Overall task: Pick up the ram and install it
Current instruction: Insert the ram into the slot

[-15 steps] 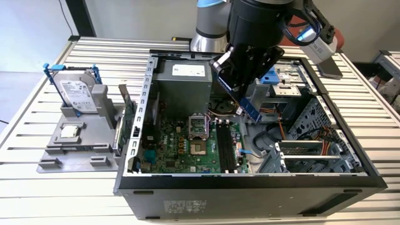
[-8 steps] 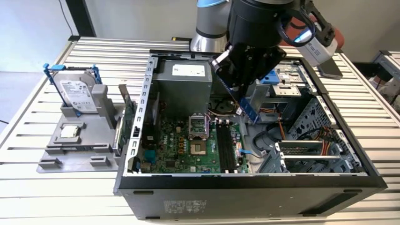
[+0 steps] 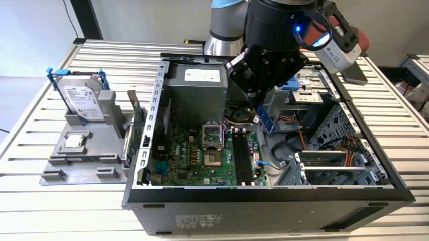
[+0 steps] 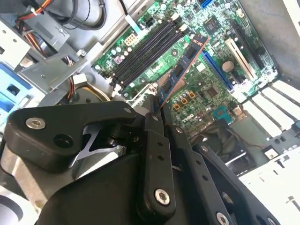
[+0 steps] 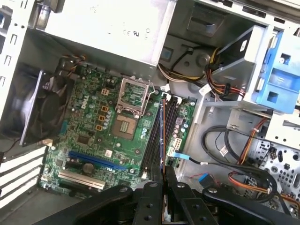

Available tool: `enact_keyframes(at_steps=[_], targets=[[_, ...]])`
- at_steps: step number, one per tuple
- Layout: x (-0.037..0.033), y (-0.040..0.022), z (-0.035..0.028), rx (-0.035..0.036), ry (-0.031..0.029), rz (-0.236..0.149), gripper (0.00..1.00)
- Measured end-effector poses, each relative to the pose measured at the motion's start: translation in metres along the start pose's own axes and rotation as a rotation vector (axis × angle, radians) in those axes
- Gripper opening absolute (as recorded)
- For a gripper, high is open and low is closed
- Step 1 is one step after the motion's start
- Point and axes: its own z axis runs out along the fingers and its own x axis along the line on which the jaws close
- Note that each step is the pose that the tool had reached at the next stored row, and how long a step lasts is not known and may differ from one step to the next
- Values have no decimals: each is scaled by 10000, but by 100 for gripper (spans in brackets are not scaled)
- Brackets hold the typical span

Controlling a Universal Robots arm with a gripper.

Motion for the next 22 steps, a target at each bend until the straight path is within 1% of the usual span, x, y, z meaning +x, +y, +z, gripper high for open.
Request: enact_keyframes(at_steps=[15,19,22], targets=[[0,0,12,55,-24,1772,0],[-1,0,15,64,-28,2059,0],[-2,-1,16,68,-30,2189,0]])
